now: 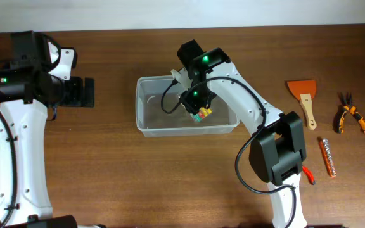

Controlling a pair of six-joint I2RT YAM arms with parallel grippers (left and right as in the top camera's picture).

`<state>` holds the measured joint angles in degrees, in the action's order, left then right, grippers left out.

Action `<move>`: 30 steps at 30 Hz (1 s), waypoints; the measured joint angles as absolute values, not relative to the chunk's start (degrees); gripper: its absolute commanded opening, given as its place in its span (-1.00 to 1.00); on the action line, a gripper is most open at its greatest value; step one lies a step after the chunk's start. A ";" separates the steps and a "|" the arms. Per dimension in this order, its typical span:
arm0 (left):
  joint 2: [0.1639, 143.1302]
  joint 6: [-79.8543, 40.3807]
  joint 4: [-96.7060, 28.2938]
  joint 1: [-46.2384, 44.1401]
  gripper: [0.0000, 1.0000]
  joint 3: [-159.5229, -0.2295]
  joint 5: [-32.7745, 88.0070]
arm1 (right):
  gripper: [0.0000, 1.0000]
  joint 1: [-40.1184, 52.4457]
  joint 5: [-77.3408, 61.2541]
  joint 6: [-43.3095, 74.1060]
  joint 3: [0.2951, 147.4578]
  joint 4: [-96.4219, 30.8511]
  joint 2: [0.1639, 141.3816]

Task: Pack container
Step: 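Lower the marker package into the container and open the right gripper, then move the right gripper right over the orange scraper's wooden handle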

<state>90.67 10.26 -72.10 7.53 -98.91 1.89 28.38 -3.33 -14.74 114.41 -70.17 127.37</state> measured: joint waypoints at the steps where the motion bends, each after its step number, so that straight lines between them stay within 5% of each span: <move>1: 90.67 10.26 -72.14 7.53 0.98 -98.91 1.89 | 0.20 28.38 -3.33 -14.74 114.41 -70.17 127.37; 13: 90.67 10.26 -72.93 7.53 0.98 -98.91 1.89 | 0.49 28.38 -3.75 -14.52 114.41 -70.15 127.37; 17: 90.67 10.26 -73.08 7.53 0.98 -98.91 1.89 | 0.96 28.38 -3.86 -14.28 114.41 -69.34 127.37; 22: 90.67 10.26 -73.08 7.53 0.98 -98.91 1.89 | 0.97 28.34 -3.99 -10.39 115.94 -70.13 127.39; 30: 90.67 10.26 -73.10 7.53 0.98 -98.91 1.89 | 0.97 20.01 -4.36 -2.96 141.86 -87.00 126.96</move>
